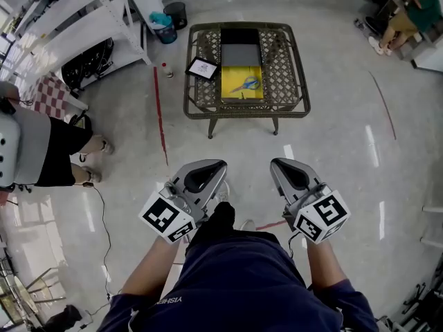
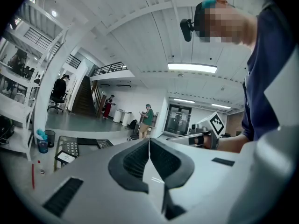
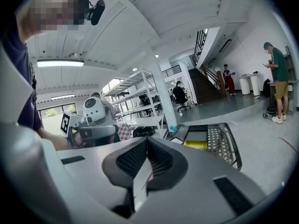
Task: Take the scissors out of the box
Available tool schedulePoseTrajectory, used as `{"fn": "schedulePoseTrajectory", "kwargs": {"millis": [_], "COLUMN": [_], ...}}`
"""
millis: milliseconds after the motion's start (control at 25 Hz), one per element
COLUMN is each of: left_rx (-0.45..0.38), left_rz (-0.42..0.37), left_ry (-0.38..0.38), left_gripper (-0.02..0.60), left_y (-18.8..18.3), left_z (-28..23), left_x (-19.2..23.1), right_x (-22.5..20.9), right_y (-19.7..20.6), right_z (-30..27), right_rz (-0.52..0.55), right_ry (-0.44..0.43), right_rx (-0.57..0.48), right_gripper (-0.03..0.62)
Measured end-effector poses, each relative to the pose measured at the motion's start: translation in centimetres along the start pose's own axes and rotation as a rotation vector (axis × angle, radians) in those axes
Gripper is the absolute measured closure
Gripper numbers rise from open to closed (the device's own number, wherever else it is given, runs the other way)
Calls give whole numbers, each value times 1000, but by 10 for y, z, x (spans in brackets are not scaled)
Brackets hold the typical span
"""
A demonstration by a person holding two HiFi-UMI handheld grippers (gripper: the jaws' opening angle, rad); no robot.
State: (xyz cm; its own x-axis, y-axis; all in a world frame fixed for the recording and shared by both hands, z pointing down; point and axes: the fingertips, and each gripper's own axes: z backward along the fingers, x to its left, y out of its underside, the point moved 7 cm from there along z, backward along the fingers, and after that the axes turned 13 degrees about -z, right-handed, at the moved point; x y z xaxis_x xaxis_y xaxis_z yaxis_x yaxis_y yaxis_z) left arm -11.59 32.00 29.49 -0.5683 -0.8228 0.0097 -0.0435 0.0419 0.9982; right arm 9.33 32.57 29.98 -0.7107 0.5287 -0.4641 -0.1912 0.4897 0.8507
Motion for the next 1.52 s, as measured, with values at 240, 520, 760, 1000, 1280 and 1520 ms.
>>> {"fn": "schedulePoseTrajectory", "kwargs": {"millis": [240, 520, 760, 1000, 1280, 1520], "left_rx": [5, 7, 4, 7, 13, 27], "left_rz": [7, 19, 10, 4, 8, 17], "left_ry": [19, 42, 65, 82, 86, 80], "left_gripper": [555, 555, 555, 555, 555, 555], "left_y": [3, 0, -6, -7, -3, 0], "left_z": [-6, -13, -21, -30, -48, -73], "left_x": [44, 97, 137, 165, 190, 208], "right_x": [-6, -10, -16, -25, -44, -70], "right_y": [-13, -34, -52, -64, -77, -92], "right_z": [-43, -88, -118, -138, -160, -177], "right_rz": [-14, -22, -22, -30, -29, -37], "right_ry": [12, 41, 72, 93, 100, 92], "right_rx": [10, 12, 2, -16, -19, -10], "right_gripper": [576, 576, 576, 576, 576, 576]}}
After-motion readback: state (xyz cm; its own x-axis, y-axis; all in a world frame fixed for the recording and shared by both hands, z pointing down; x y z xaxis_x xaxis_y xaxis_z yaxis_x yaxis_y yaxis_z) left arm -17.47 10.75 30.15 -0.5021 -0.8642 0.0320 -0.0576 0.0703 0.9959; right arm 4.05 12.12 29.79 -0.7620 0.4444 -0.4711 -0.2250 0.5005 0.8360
